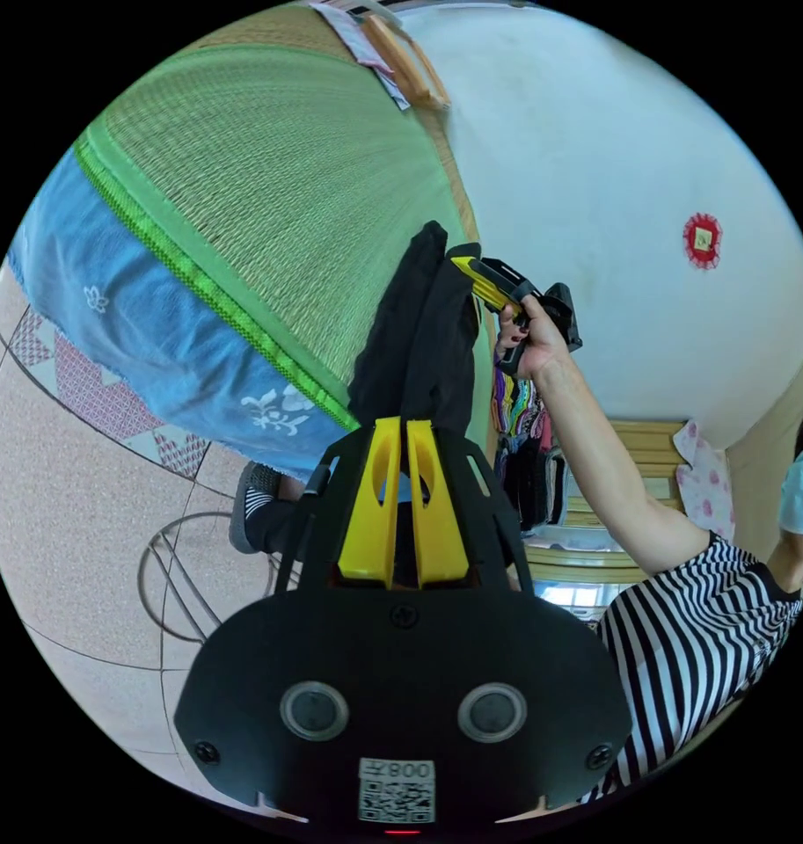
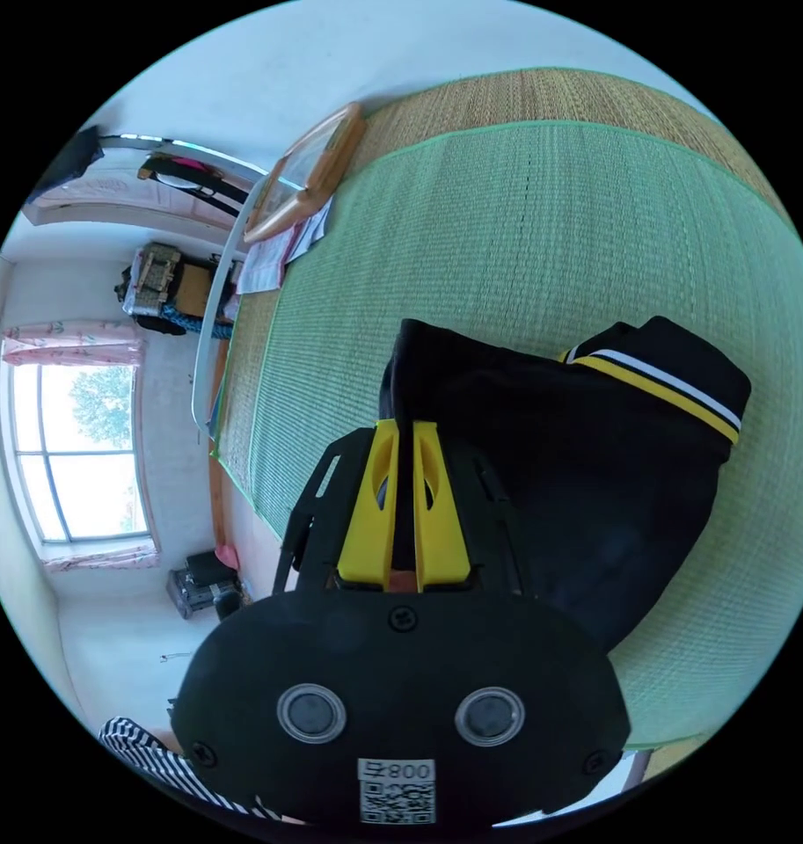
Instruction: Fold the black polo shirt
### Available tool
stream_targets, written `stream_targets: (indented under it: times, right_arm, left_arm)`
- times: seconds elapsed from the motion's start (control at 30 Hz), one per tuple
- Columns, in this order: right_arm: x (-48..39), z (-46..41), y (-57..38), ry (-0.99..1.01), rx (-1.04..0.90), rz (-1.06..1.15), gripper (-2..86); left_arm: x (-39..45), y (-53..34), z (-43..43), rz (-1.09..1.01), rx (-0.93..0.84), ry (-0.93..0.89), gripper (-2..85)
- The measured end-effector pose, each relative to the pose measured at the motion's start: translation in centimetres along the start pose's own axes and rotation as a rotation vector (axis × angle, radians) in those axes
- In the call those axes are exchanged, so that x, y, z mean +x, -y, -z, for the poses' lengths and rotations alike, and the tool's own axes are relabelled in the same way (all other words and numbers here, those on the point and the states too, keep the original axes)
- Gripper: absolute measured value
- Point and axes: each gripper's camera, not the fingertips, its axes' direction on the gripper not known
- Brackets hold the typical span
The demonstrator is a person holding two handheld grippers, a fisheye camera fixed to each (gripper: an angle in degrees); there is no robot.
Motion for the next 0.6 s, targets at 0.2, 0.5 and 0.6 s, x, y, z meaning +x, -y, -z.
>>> stream_targets:
  times: [0.2,0.5,0.6]
  right_arm:
    - [-2.3,-0.6,1.6,-0.032,-0.03,0.007,3.2]
    - [-5.5,0.4,2.3,-0.055,-0.033,0.091,5.5]
    - [-7.0,1.0,2.1,-0.059,-0.036,0.144,5.7]
  left_arm:
    - [-2.3,0.4,1.7,0.064,0.015,-0.063,0.9]
    - [-3.6,0.3,4.2,0.086,0.028,-0.08,0.6]
    - [-3.9,-0.1,5.0,0.092,0.034,-0.076,0.4]
